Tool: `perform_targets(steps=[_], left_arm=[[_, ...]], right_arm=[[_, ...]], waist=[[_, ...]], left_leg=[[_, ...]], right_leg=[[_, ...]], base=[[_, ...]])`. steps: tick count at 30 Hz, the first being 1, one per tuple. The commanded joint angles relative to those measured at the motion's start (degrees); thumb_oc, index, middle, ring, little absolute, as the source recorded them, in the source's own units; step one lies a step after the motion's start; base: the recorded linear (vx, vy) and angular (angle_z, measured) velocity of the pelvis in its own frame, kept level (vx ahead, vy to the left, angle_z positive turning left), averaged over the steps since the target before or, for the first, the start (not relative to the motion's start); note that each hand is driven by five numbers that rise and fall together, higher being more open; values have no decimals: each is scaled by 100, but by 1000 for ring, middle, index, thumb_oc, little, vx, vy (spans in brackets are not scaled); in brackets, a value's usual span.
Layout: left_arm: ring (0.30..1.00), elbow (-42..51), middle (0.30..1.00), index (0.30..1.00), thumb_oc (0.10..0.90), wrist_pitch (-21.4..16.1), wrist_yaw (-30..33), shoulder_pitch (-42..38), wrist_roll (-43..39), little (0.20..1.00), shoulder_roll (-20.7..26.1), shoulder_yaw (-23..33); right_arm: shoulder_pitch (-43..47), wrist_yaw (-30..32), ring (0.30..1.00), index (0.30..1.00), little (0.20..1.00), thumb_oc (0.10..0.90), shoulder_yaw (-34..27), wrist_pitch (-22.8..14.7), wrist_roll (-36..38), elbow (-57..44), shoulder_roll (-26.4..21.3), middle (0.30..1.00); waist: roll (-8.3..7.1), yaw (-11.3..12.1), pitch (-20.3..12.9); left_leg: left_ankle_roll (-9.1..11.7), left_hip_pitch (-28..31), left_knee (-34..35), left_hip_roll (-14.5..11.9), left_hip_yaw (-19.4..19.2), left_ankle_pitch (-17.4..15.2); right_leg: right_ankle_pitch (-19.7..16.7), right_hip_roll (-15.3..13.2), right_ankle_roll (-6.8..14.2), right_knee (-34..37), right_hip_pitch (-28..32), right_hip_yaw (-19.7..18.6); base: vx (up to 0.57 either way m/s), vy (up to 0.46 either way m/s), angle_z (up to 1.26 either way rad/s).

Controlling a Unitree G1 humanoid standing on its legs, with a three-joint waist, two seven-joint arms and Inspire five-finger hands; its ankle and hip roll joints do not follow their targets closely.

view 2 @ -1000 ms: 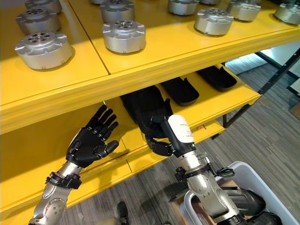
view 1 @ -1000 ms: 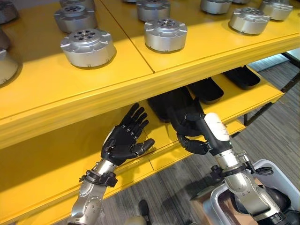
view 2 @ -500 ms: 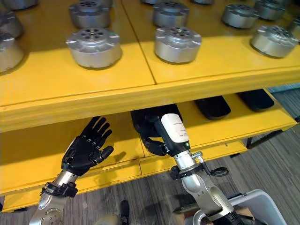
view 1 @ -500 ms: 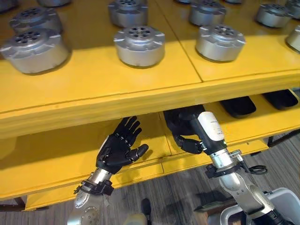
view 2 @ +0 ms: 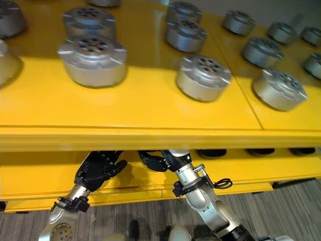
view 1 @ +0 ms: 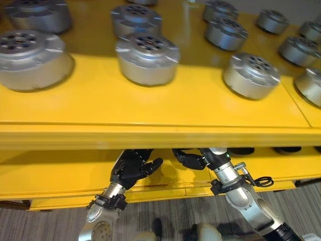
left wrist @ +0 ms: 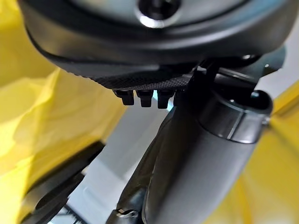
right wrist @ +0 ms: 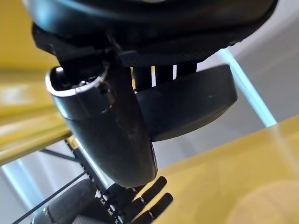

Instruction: Move parts from the plastic box to the shelf.

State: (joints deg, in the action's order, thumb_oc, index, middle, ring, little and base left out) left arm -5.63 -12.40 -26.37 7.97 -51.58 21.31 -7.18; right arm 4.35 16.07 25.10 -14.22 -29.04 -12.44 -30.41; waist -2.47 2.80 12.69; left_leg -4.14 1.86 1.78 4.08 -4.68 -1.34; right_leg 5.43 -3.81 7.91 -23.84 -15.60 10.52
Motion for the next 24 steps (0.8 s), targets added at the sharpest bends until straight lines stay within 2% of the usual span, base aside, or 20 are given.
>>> perform_targets(steps=[1, 4, 7, 24], left_arm=[[1000, 837, 1000, 1000, 900, -194, -199, -328, -205, 1000, -51, -143], [1000, 853, 1000, 1000, 900, -271, -263, -179, -274, 1000, -139, -207], [1000, 903, 1000, 1000, 900, -282, -241, -79, -193, 1000, -166, -244], [1000, 1033, 1000, 1000, 900, -164, 2, 86, -280, 1000, -153, -236]], right_arm=[[689, 410, 300, 300, 300, 400, -375, -103, 206, -405, 203, 300], [485, 276, 300, 300, 300, 400, -579, -185, 394, -423, 87, 300], [452, 254, 300, 300, 300, 400, -567, -91, 480, -377, 69, 300], [354, 321, 300, 300, 300, 400, -457, 246, 742, -255, -2, 300]], waist=[[-49, -203, -220], [-45, -173, -379], [-53, -141, -456], [-89, -113, -618]], left_leg=[[74, 454, 322, -346, 80, -120], [294, 323, 322, -390, 236, 32], [345, 308, 322, -398, 219, 36], [455, 370, 322, -540, 3, 26]], right_leg=[[-951, 8, 64, 1240, 839, -382], [-757, 56, -44, 1969, 1492, -438], [-736, 49, -64, 2155, 1691, -434], [-632, 113, -189, 2468, 2098, -287]], base=[[40, -145, 89], [39, -100, 106], [51, -49, 16], [-7, -54, -12]])
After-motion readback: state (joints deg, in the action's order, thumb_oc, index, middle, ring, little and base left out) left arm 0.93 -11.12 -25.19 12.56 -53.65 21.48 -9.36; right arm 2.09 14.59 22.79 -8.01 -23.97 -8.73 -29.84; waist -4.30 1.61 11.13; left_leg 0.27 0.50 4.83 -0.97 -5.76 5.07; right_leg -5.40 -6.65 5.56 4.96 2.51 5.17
